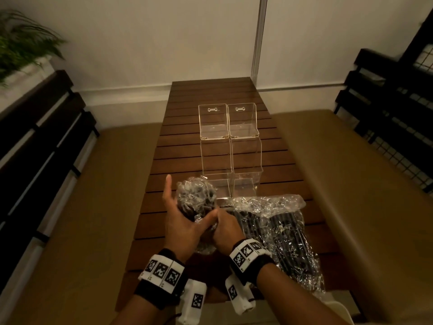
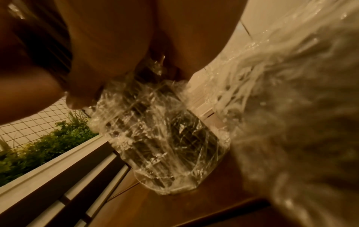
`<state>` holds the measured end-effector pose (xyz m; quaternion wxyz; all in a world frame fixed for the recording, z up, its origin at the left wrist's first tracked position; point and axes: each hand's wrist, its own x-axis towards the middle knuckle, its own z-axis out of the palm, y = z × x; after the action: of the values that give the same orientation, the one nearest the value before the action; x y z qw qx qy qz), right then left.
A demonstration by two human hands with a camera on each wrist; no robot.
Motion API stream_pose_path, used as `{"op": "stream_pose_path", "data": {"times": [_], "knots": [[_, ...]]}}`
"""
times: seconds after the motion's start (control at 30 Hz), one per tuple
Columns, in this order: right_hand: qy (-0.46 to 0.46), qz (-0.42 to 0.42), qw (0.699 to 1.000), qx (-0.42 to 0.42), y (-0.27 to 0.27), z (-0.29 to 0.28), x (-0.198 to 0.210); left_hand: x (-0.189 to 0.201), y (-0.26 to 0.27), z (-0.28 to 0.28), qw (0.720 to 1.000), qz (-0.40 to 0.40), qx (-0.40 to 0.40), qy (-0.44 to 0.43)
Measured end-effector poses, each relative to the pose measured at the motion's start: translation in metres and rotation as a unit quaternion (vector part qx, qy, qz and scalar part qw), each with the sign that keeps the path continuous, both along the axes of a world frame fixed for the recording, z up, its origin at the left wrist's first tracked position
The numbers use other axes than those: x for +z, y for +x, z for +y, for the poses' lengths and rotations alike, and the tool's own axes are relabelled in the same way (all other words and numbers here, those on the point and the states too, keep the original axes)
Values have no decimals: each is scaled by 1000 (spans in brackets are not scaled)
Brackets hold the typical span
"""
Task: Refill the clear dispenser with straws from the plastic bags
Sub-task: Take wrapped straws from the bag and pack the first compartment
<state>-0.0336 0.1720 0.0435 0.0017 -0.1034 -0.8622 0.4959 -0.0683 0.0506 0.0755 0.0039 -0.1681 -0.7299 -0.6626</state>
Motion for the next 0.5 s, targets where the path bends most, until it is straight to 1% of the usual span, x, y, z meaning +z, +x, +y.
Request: {"op": "stream_pose_path", "data": {"times": [0.1, 0.17, 0.3, 0.43, 0.5], "knots": [[8, 12, 999, 33, -2, 2, 6, -1, -12, -12, 995, -44, -86, 10], [21, 10, 999, 42, -3, 3, 8, -7, -20, -15, 991, -76, -112, 22], [22, 10, 998, 53, -1, 7, 16, -11, -25, -13, 984, -122, -128, 27], [13, 9, 998, 67, 0, 7, 23, -16, -30, -18, 978, -143, -148, 31], [-29, 18, 997, 64, 1, 11, 24, -18, -32, -19, 979, -142, -144, 30]]}}
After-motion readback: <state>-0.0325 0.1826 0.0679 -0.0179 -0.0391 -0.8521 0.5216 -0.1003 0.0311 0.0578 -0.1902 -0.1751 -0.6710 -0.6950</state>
